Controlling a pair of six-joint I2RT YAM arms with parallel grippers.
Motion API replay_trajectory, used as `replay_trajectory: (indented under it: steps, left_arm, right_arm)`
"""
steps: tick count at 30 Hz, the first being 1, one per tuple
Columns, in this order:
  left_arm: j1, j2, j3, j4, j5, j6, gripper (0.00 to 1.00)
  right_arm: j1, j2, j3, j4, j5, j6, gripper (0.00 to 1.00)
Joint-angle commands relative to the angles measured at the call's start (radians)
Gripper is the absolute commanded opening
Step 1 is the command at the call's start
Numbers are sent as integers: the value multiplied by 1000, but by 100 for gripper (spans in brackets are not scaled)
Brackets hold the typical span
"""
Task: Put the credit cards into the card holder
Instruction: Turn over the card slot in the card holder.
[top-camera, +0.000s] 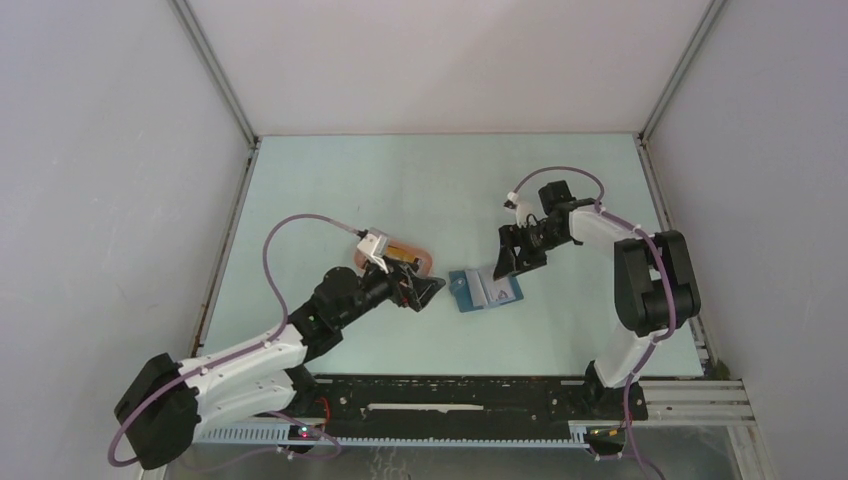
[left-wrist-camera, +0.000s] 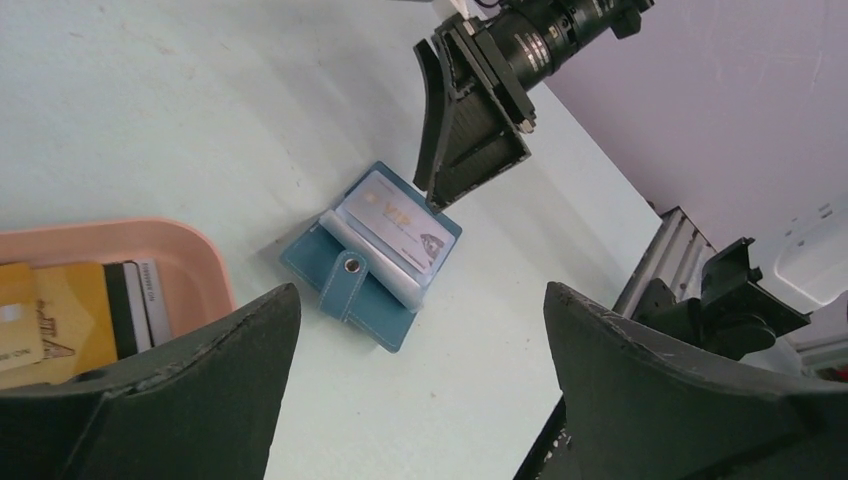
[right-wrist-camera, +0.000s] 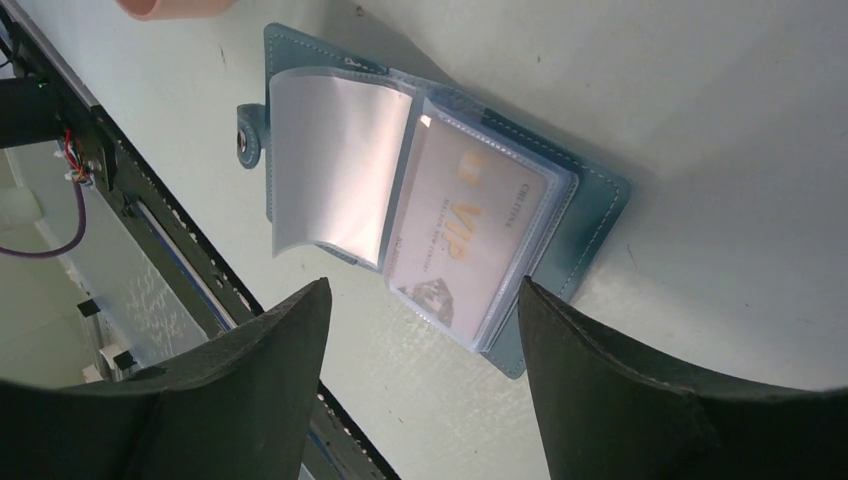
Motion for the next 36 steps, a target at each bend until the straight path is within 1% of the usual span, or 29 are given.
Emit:
replay_trajectory:
  steps: [1, 8, 22, 28, 33, 36]
  left_arm:
    - [3, 64, -20, 135, 54, -40, 95]
    - [3, 145, -8, 183, 80, -54, 93]
    - [3, 174, -27, 216, 80, -66, 93]
    - [4, 182, -30, 223, 81, -68, 92]
    - [3, 186, -28, 226, 86, -70, 93]
    - [4, 188, -29, 228, 86, -70, 93]
  right_arm:
    - [-4, 22, 56, 8, 10, 24, 76]
    - [-3, 64, 73, -10, 4, 26, 69]
    - [-1, 93, 82, -21, -4, 22, 66]
    - [1, 90, 83, -26, -25, 18, 61]
    - [2, 81, 85, -28, -47, 16, 59]
    - [2, 77, 86, -28, -28, 13, 59]
